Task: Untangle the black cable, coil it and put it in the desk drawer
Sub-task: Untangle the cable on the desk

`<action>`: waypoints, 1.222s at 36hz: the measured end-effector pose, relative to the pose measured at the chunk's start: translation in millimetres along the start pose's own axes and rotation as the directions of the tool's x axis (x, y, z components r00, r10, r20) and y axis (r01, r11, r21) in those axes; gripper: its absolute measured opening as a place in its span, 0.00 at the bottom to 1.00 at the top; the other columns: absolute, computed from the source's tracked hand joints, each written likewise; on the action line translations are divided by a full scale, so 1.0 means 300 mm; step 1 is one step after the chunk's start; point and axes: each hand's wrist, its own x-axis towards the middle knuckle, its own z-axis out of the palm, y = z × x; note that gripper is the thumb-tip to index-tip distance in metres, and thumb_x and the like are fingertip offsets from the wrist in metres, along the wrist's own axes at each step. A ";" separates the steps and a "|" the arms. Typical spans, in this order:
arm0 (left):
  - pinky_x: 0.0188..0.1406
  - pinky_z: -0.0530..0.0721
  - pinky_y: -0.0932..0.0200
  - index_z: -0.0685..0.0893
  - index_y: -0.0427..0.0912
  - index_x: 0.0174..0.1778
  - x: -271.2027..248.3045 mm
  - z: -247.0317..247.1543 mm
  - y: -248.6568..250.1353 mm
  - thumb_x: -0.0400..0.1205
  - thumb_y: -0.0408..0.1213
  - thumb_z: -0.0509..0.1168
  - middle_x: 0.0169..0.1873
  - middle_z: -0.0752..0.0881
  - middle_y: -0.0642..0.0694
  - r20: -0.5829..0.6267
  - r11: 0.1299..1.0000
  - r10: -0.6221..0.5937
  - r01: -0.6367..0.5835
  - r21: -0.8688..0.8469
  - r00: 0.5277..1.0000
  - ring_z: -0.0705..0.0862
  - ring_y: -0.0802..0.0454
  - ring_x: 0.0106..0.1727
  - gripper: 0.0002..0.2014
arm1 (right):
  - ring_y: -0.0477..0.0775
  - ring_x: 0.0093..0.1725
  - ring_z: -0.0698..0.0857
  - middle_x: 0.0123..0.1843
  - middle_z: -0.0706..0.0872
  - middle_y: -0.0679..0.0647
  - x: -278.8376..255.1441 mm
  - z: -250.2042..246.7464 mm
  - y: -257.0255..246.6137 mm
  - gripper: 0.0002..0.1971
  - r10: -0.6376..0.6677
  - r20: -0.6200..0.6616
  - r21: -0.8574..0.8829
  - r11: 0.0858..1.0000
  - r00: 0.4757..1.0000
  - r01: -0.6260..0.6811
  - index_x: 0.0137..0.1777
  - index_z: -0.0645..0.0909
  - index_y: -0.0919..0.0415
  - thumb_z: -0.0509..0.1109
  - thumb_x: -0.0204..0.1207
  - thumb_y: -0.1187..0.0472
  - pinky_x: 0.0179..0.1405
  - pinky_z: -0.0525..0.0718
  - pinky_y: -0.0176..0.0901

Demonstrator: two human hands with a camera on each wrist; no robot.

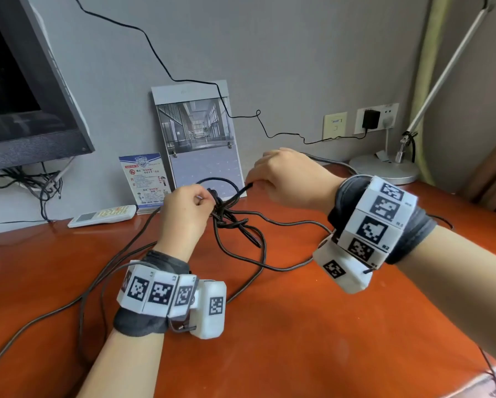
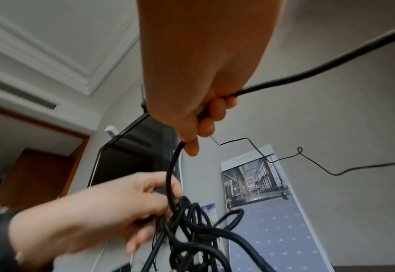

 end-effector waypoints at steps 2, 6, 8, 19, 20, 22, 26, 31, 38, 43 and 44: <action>0.24 0.86 0.55 0.81 0.43 0.45 -0.001 0.001 -0.001 0.80 0.29 0.61 0.31 0.86 0.44 0.033 1.000 -0.024 0.024 -0.002 0.999 0.84 0.48 0.24 0.05 | 0.60 0.48 0.83 0.44 0.90 0.53 -0.002 -0.002 0.009 0.19 -0.014 -0.009 0.090 0.996 1.000 0.015 0.49 0.89 0.62 0.57 0.70 0.65 0.49 0.77 0.46; 0.11 0.73 0.69 0.74 0.43 0.52 0.004 0.009 0.013 0.82 0.28 0.59 0.35 0.85 0.44 0.097 0.991 -0.041 0.052 -0.121 0.994 0.78 0.60 0.13 0.06 | 0.63 0.45 0.83 0.41 0.89 0.58 -0.003 -0.006 0.043 0.14 0.219 -0.130 0.241 0.953 0.967 -0.184 0.42 0.87 0.63 0.58 0.69 0.64 0.47 0.80 0.51; 0.12 0.73 0.67 0.75 0.43 0.51 0.007 0.015 0.020 0.82 0.28 0.59 0.34 0.85 0.43 0.117 0.984 -0.036 0.056 -0.169 0.992 0.76 0.60 0.12 0.07 | 0.65 0.42 0.82 0.39 0.88 0.61 -0.001 -0.001 0.046 0.11 0.333 -0.166 0.269 0.921 0.928 -0.282 0.41 0.85 0.63 0.60 0.71 0.68 0.45 0.81 0.53; 0.24 0.74 0.57 0.72 0.48 0.47 0.011 0.048 0.027 0.81 0.28 0.58 0.31 0.81 0.47 0.145 0.930 -0.071 0.118 -0.347 0.987 0.74 0.49 0.21 0.08 | 0.61 0.35 0.77 0.38 0.81 0.53 -0.007 0.057 -0.100 0.14 0.075 -0.002 -0.225 0.972 0.997 -0.073 0.57 0.77 0.56 0.55 0.83 0.50 0.25 0.60 0.40; 0.26 0.73 0.56 0.72 0.48 0.47 0.012 0.047 0.026 0.81 0.30 0.59 0.31 0.81 0.46 0.165 0.925 -0.071 0.127 -0.357 0.984 0.74 0.48 0.22 0.07 | 0.61 0.36 0.77 0.37 0.78 0.53 -0.007 0.054 -0.106 0.14 0.090 0.002 -0.229 0.970 0.996 -0.087 0.54 0.77 0.56 0.55 0.84 0.49 0.26 0.62 0.41; 0.30 0.72 0.53 0.72 0.51 0.47 0.014 0.046 0.018 0.79 0.34 0.64 0.33 0.82 0.46 0.209 0.923 -0.073 0.146 -0.357 0.975 0.74 0.49 0.24 0.09 | 0.60 0.38 0.76 0.37 0.74 0.52 -0.005 0.052 -0.109 0.12 0.109 0.030 -0.246 0.964 0.994 -0.099 0.49 0.75 0.55 0.54 0.85 0.49 0.32 0.67 0.42; 0.35 0.74 0.52 0.71 0.55 0.43 0.023 0.050 -0.004 0.76 0.31 0.69 0.36 0.84 0.47 0.176 0.944 -0.074 0.126 -0.305 0.982 0.76 0.50 0.27 0.15 | 0.63 0.38 0.75 0.36 0.72 0.53 -0.004 0.037 -0.099 0.11 0.122 0.005 -0.229 0.966 0.993 -0.117 0.43 0.75 0.56 0.55 0.83 0.56 0.27 0.62 0.43; 0.32 0.78 0.53 0.72 0.55 0.43 0.025 0.040 0.000 0.77 0.29 0.67 0.36 0.85 0.49 0.109 0.969 -0.035 0.061 -0.240 0.993 0.79 0.50 0.27 0.15 | 0.66 0.39 0.76 0.34 0.81 0.58 -0.007 0.024 -0.049 0.20 0.111 -0.120 -0.013 0.994 0.987 -0.113 0.43 0.83 0.63 0.53 0.75 0.52 0.34 0.68 0.45; 0.14 0.78 0.63 0.74 0.45 0.56 0.036 0.039 -0.046 0.84 0.29 0.59 0.35 0.84 0.50 0.225 0.954 -0.168 0.216 -0.208 0.960 0.86 0.51 0.22 0.09 | 0.50 0.25 0.60 0.20 0.59 0.50 -0.011 0.003 -0.033 0.19 0.123 -0.083 0.421 0.904 0.989 -0.077 0.21 0.61 0.54 0.61 0.72 0.54 0.25 0.59 0.42; 0.11 0.71 0.68 0.77 0.48 0.49 0.037 0.032 -0.056 0.83 0.25 0.55 0.35 0.83 0.50 0.237 0.940 -0.193 0.249 -0.235 0.952 0.83 0.55 0.17 0.13 | 0.51 0.27 0.56 0.22 0.56 0.51 -0.025 -0.028 -0.025 0.17 0.133 -0.095 0.401 0.912 0.987 -0.084 0.22 0.55 0.54 0.59 0.67 0.57 0.26 0.59 0.47; 0.11 0.71 0.67 0.77 0.49 0.47 0.036 0.033 -0.052 0.83 0.24 0.54 0.33 0.83 0.51 0.234 0.937 -0.192 0.249 -0.246 0.953 0.83 0.54 0.18 0.13 | 0.53 0.27 0.56 0.22 0.56 0.53 -0.026 -0.031 -0.021 0.15 0.133 -0.092 0.324 0.941 0.987 -0.096 0.23 0.55 0.55 0.56 0.65 0.53 0.26 0.60 0.47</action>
